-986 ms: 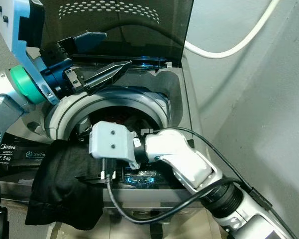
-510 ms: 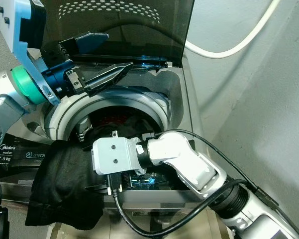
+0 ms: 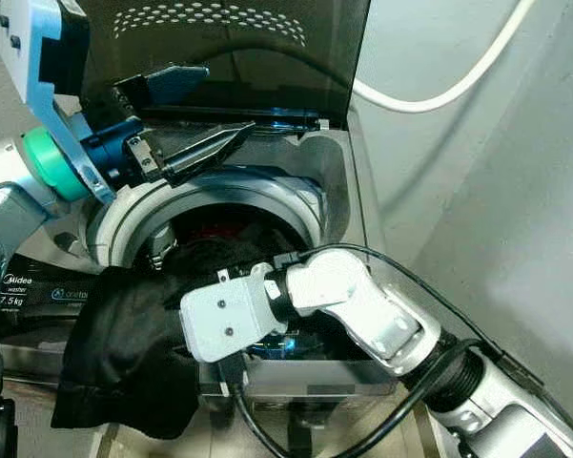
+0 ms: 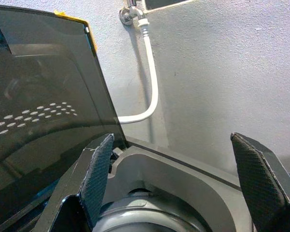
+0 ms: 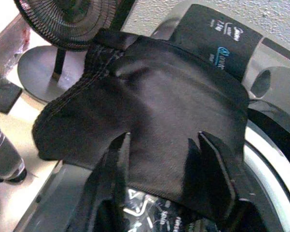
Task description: Clothes washing
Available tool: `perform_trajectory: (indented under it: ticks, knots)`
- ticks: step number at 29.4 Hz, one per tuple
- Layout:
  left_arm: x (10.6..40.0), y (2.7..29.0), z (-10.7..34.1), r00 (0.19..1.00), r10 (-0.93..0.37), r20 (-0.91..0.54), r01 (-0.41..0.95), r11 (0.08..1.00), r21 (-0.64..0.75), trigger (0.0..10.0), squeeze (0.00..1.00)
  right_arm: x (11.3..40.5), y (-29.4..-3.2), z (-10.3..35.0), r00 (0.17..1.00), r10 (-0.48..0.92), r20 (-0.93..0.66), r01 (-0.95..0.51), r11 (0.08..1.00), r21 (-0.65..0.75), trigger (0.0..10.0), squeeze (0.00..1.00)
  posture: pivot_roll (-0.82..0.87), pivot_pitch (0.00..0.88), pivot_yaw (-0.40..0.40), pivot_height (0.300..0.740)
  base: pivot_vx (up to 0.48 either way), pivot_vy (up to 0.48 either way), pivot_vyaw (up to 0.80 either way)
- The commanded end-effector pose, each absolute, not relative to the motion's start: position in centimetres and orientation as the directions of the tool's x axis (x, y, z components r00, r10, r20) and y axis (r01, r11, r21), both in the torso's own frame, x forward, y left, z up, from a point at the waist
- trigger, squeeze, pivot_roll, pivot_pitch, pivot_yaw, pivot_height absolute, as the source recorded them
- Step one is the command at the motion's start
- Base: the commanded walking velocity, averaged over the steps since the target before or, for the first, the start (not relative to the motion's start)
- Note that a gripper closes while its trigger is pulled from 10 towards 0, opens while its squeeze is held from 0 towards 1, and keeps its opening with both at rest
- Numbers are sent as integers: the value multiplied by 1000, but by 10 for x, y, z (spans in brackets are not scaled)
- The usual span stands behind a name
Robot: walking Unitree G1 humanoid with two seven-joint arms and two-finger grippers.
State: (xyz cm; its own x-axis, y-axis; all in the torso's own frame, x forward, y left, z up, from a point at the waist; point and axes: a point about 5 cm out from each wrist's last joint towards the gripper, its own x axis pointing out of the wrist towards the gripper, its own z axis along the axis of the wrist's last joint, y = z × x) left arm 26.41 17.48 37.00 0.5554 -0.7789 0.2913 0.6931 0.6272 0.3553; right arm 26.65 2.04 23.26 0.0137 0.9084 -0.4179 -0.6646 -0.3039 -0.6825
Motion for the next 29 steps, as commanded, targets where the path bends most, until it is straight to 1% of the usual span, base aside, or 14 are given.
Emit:
perform_trajectory:
  ticks: [1, 10, 14, 18, 22, 24, 25, 26, 27, 28, 29]
  knots:
    - [262, 174, 368, 550, -787, 279, 700, 617, 360, 10000, 0, 270, 17, 221, 28, 879, -476, -676, -334, -657, 0, 0, 94, 115, 42, 740, 0, 0, 0]
    - [262, 173, 366, 552, -785, 282, 699, 619, 357, 10000, 0, 271, 17, 220, 23, 878, -477, -677, -338, -654, 0, 0, 90, 108, 35, 740, 0, 0, 0]
    - [261, 173, 366, 553, -784, 284, 698, 621, 355, 10000, 0, 270, 15, 216, 4, 866, -500, -678, -365, -638, 0, 0, 87, 110, 31, 740, 0, 0, 0]
    - [261, 173, 366, 553, -783, 285, 698, 622, 354, 10000, 0, 270, 14, 215, -2, 862, -507, -679, -373, -632, 0, 0, 86, 112, 30, 740, 0, 0, 0]
    - [261, 173, 365, 555, -782, 285, 697, 624, 353, 10000, 0, 273, 14, 215, 6, 868, -497, -686, -358, -634, 0, 0, 87, 115, 28, 740, 0, 0, 0]
    - [261, 173, 365, 556, -781, 285, 697, 625, 352, 10000, 0, 276, 17, 218, 27, 883, -468, -692, -322, -647, 0, 0, 88, 117, 28, 740, 0, 0, 0]
    - [261, 173, 365, 556, -781, 285, 697, 625, 352, 10000, 0, 276, 17, 218, 27, 883, -468, -692, -322, -647, 0, 0, 88, 117, 28, 740, 0, 0, 0]
    - [261, 173, 365, 557, -780, 285, 696, 626, 352, 10000, 0, 282, 21, 227, 73, 911, -406, -698, -244, -673, 0, 0, 88, 117, 28, 740, 0, 0, 0]
    - [261, 173, 365, 557, -780, 285, 696, 626, 352, 10000, 0, 282, 21, 227, 73, 911, -406, -698, -244, -673, 0, 0, 88, 117, 28, 740, 0, 0, 0]
    - [261, 173, 365, 557, -780, 286, 696, 626, 351, 10000, 0, 288, 24, 234, 123, 929, -350, -694, -172, -699, 0, 0, 89, 119, 30, 740, 0, 0, 0]
    - [261, 173, 365, 557, -780, 286, 697, 626, 351, 10000, 0, 292, 27, 239, 156, 937, -312, -690, -123, -714, 0, 0, 89, 119, 30, 740, 0, 0, 0]
